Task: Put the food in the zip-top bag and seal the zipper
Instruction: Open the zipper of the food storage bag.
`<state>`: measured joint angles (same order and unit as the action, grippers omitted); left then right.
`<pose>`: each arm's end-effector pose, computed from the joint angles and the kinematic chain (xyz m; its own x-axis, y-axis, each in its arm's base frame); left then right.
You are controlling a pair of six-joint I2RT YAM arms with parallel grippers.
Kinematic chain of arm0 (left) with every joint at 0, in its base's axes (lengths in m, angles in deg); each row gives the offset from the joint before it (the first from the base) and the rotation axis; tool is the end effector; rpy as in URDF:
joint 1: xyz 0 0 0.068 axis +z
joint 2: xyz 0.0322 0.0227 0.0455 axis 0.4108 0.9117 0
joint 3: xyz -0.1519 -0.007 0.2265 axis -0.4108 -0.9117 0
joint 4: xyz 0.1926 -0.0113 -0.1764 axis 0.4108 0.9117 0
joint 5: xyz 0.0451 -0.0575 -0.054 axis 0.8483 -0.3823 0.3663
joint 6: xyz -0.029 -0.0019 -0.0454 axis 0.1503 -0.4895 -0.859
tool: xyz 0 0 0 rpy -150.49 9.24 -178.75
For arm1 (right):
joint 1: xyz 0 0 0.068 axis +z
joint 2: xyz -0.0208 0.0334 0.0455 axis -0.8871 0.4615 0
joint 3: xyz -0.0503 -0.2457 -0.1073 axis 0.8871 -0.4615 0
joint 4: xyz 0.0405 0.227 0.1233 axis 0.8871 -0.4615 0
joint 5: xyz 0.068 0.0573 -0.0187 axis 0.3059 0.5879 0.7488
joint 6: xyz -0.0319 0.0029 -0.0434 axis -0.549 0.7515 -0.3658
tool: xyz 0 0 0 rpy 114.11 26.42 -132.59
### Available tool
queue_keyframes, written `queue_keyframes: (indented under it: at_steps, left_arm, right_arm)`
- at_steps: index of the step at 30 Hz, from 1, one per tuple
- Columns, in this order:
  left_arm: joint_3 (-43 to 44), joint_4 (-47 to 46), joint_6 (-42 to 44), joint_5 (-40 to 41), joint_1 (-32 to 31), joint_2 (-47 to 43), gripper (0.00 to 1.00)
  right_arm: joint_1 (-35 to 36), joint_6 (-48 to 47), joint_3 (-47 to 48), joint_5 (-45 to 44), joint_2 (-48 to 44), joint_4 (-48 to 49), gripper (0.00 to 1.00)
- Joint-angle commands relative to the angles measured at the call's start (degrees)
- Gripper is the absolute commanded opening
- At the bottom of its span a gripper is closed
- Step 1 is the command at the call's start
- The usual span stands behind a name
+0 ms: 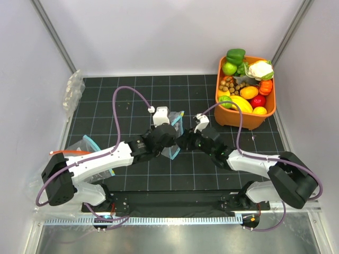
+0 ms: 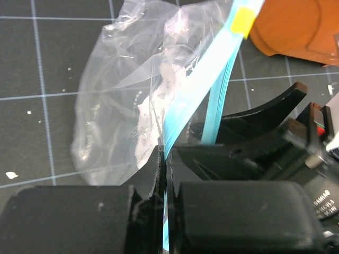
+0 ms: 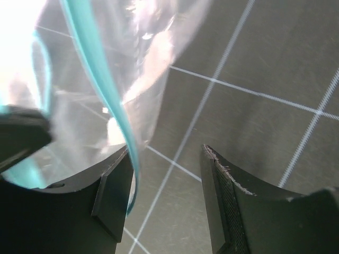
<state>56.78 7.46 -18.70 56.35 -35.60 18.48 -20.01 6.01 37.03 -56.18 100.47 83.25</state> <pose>0.1658 -0.2459 0.2813 -0.5718 -0.2086 -0.7934 0.1243 0.9339 -0.3351 0.1980 0.1818 0.1879 -0.5838 0.1640 -0.7952 -0.4418 0.7575 0.4806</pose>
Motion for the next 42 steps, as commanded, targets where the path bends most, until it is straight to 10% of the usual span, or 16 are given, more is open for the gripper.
queue_keyframes:
  at_steps: [1, 16, 28, 42]
  left_arm:
    - [0.27, -4.82, -0.65, -0.16, 0.18, -0.68, 0.0]
    - [0.54, -7.72, 1.54, -6.93, 0.18, 0.82, 0.0]
    - [2.54, -1.77, 2.87, 2.98, 0.18, 0.55, 0.01]
    - [11.61, 12.49, 5.32, 16.62, -0.26, 6.79, 0.0]
  right_arm:
    - [-0.23, 0.35, -1.92, 2.4, -3.45, 7.59, 0.58]
    - [-0.31, 0.09, -1.84, 2.76, -4.42, 8.22, 0.55]
    - [-1.01, 1.75, 2.99, -10.33, -1.0, -5.13, 0.03]
    - [-4.79, 3.25, 6.52, -13.59, 4.37, -12.44, 0.33]
